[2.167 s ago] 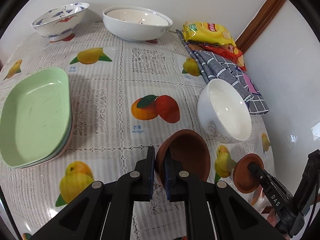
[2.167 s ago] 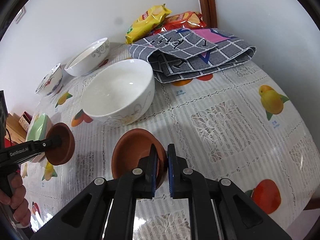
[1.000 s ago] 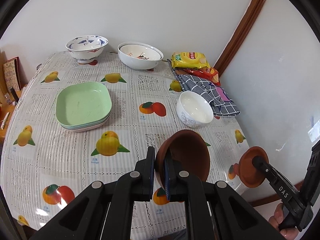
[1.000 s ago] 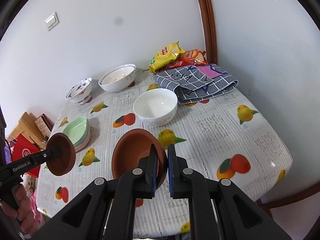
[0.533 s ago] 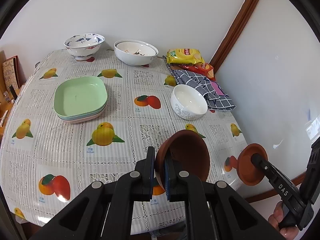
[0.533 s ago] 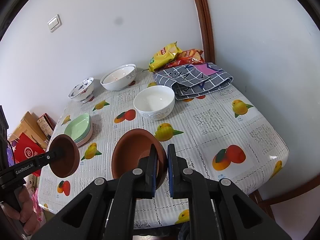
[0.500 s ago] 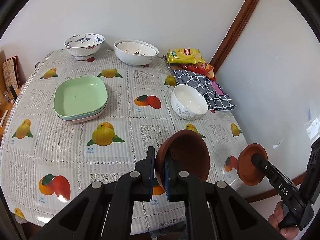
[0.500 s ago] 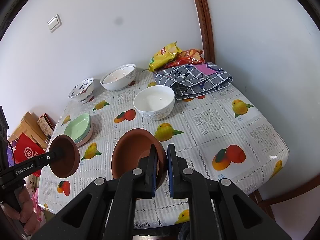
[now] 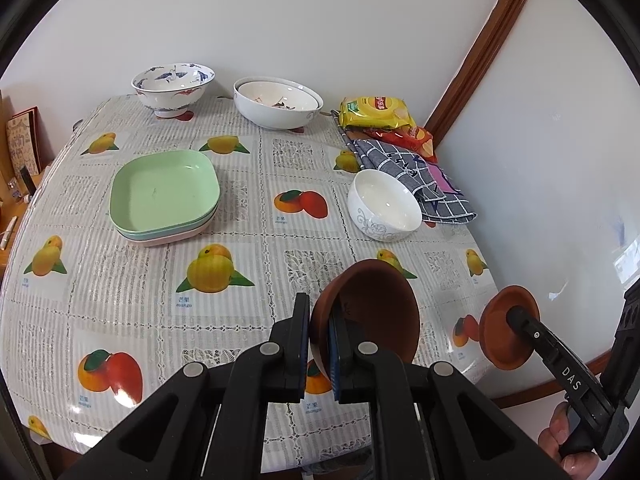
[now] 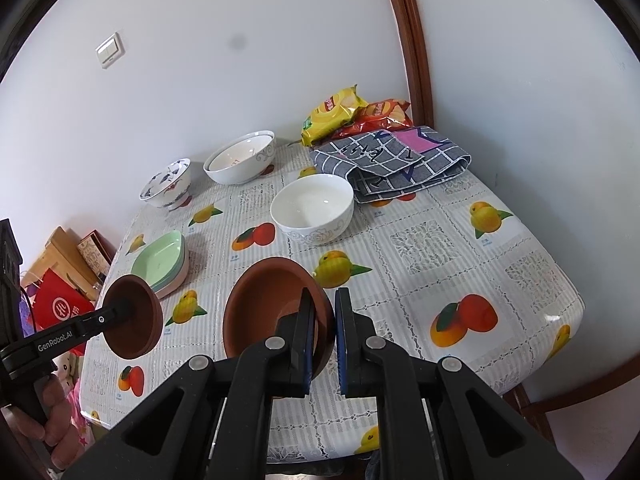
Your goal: Organize plates and bowls
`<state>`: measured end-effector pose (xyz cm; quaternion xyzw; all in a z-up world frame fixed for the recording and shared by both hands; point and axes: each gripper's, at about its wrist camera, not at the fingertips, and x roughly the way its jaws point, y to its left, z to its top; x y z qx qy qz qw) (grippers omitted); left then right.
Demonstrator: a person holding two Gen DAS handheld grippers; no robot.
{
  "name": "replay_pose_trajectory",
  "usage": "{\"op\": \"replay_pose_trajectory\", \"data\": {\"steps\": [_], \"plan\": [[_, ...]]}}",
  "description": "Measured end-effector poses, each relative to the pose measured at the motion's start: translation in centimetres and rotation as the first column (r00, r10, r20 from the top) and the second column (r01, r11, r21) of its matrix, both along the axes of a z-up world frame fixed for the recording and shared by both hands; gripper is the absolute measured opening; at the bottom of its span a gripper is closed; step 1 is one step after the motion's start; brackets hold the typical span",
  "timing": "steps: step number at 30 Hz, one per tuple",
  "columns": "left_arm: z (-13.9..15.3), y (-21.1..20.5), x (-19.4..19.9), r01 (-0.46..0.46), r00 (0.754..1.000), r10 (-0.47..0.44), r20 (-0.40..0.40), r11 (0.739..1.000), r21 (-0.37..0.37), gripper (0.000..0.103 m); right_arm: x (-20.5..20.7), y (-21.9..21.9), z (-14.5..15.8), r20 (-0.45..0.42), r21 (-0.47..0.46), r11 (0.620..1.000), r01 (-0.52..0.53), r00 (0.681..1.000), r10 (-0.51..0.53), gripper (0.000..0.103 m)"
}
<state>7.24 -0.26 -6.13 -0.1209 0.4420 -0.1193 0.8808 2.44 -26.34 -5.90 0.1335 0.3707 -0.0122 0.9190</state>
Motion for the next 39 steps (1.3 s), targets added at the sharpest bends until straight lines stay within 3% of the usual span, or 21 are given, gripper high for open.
{"op": "replay_pose_trajectory", "data": {"steps": [39], "plan": [[-0.3, 0.5, 1.6, 0.006, 1.0, -0.006, -0.018, 1.0, 0.008, 0.009, 1.6, 1.1, -0.1, -0.008, 0.003, 1.0, -0.005, 1.0, 0.005, 0.01]]}}
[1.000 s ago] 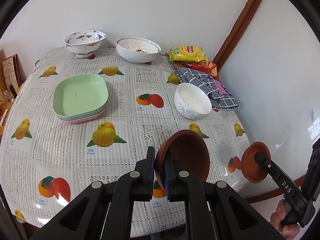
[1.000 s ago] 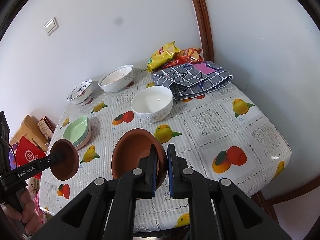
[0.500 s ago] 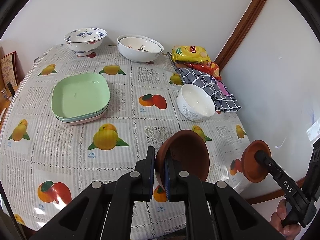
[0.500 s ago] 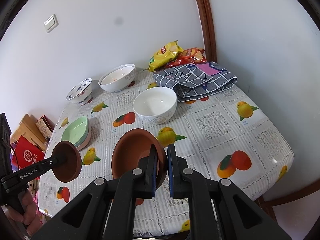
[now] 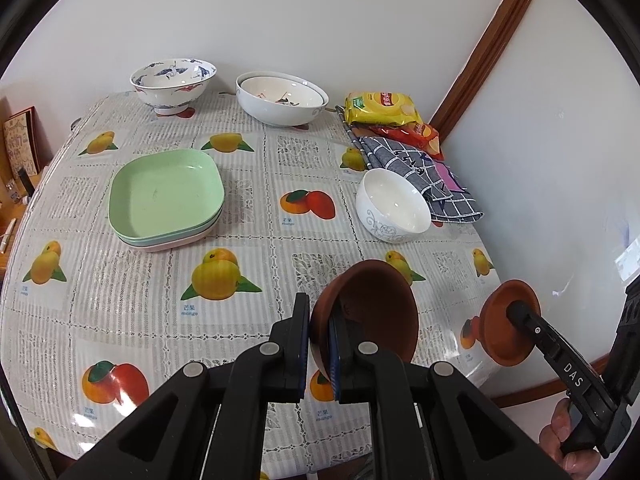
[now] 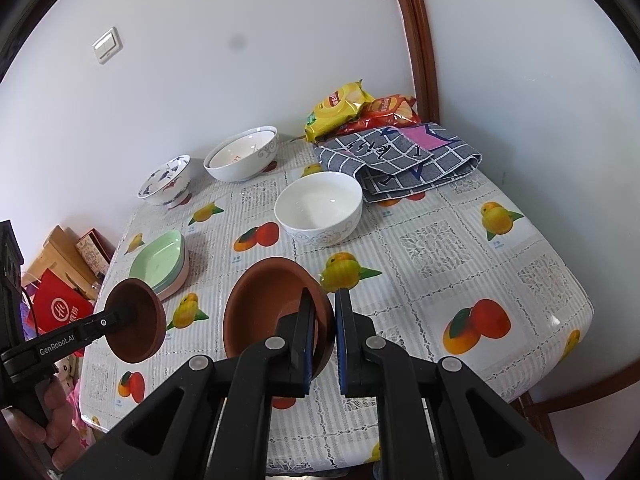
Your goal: Organize plates and bowls
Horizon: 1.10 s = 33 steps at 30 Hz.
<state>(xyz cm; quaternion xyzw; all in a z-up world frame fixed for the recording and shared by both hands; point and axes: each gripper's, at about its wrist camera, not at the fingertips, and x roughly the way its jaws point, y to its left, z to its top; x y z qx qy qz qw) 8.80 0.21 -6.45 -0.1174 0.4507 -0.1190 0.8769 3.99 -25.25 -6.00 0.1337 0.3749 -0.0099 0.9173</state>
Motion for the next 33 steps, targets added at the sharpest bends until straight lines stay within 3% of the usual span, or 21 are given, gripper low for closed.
{"op": "replay_pose_trajectory", "data": {"steps": [33], "plan": [[0.2, -2.9, 0.4, 0.045, 0.999, -0.045, -0.007, 0.998, 0.033, 0.009, -0.3, -2.5, -0.3, 0.008, 0.041, 0.998, 0.056, 0.998, -0.056, 0.01]]}}
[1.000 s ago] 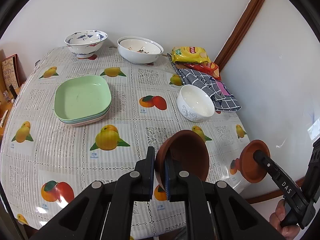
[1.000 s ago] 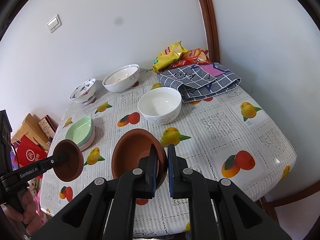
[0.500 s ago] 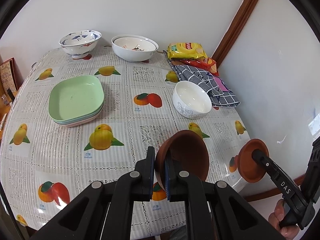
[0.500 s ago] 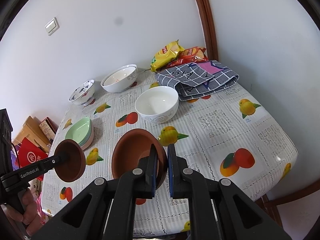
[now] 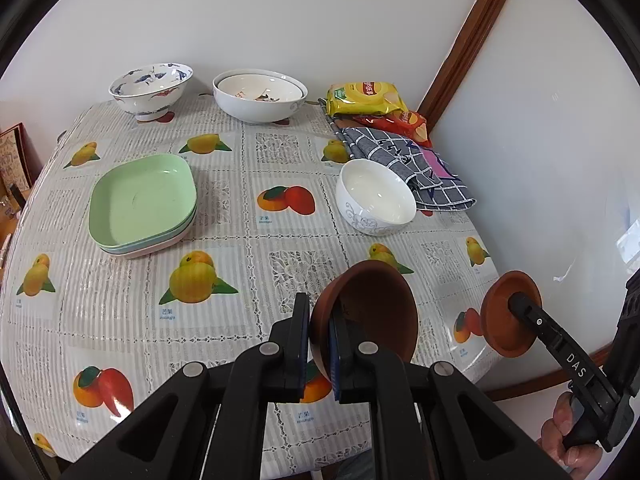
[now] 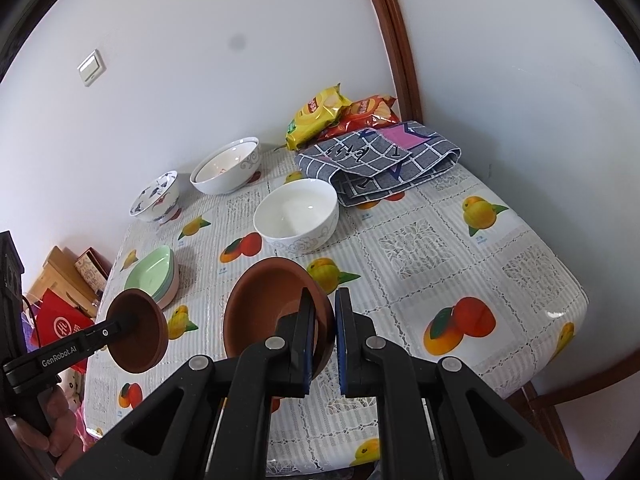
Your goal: Organize plates and bowls
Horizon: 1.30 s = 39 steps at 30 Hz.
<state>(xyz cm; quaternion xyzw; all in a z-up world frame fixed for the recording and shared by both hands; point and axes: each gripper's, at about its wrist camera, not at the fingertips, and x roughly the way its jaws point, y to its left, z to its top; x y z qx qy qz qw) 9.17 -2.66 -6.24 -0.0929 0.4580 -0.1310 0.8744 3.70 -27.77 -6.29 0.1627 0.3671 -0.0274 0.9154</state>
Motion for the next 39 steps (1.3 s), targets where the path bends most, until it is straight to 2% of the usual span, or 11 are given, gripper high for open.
{"op": "replay_pose_trajectory", "data": {"steps": [26, 39], "plan": [[-0.7, -0.1, 2.5, -0.012, 1.0, 0.013, -0.026, 1.0, 0.018, 0.009, 2.3, -1.5, -0.5, -0.001, 0.018, 1.0, 0.019, 1.0, -0.019, 0.01], [0.4, 0.8, 1.1, -0.037, 0.999, 0.037, -0.004, 0.999, 0.039, 0.009, 1.6, -1.2, 0.0, 0.014, 0.024, 1.0, -0.005, 1.0, 0.004, 0.01]]}}
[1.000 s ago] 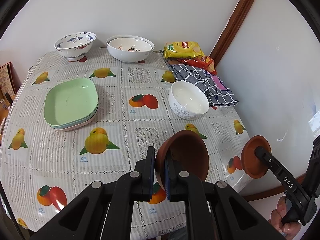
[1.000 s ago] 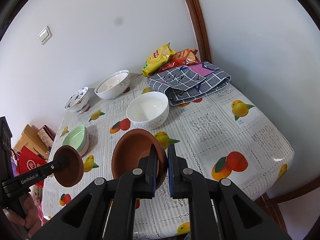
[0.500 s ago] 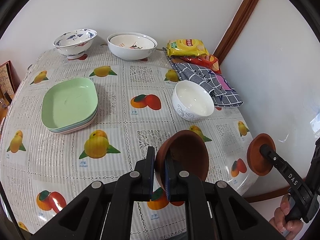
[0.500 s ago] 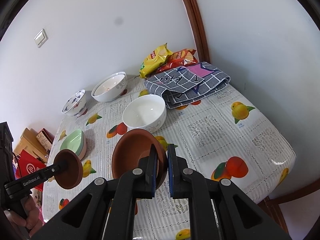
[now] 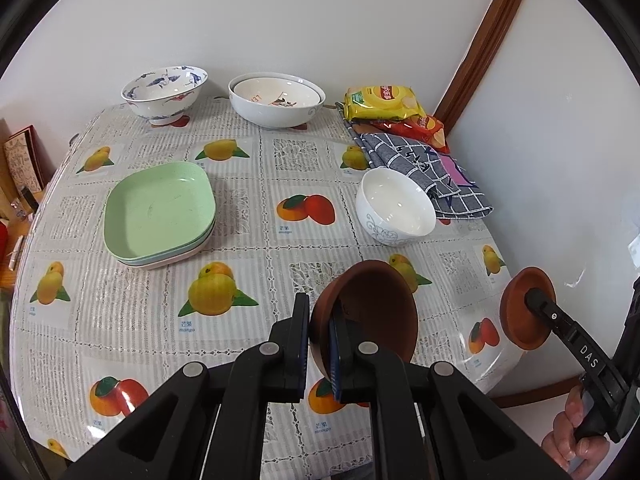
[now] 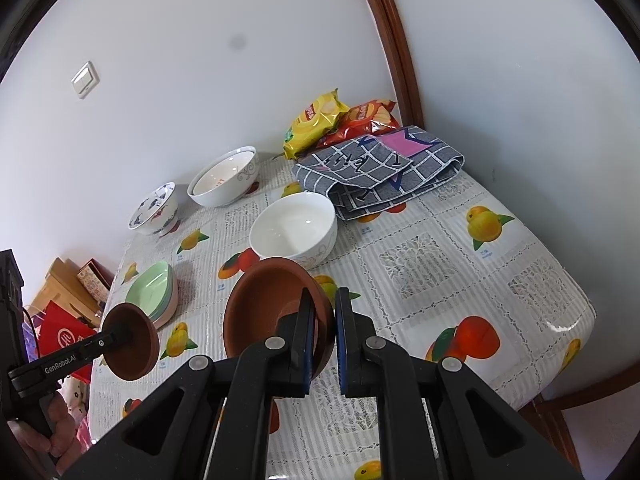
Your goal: Organize plates and bowls
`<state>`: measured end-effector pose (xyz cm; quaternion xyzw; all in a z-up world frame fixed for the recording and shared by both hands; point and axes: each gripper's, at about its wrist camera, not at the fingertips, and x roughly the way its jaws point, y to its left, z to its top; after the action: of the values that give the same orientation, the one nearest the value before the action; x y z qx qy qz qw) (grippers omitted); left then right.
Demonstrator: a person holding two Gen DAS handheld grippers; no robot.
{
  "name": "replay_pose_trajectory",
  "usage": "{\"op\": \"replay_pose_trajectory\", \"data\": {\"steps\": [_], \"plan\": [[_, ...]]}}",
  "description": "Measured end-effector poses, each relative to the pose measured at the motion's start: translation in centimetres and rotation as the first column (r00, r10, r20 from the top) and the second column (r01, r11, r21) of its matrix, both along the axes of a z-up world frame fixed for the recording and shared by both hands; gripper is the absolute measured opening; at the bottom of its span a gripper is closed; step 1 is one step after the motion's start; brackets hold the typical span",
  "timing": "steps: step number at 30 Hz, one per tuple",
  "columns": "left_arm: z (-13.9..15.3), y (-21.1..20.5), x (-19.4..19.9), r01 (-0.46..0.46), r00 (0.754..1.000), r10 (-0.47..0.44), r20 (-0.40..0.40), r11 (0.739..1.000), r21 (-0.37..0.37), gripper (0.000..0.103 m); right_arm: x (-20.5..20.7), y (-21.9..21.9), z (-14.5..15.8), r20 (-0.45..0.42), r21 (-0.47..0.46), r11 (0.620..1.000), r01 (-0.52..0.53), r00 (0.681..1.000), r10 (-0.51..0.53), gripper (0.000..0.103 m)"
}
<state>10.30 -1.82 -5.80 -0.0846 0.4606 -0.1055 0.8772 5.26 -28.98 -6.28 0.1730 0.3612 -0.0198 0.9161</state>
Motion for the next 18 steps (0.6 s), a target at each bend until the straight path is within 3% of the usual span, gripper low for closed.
{"op": "replay_pose_trajectory", "data": {"steps": [18], "plan": [[1.4, 0.9, -1.8, -0.012, 0.999, 0.013, 0.038, 1.0, -0.013, 0.009, -1.7, 0.9, 1.5, 0.035, -0.014, 1.0, -0.017, 0.999, 0.018, 0.01]]}}
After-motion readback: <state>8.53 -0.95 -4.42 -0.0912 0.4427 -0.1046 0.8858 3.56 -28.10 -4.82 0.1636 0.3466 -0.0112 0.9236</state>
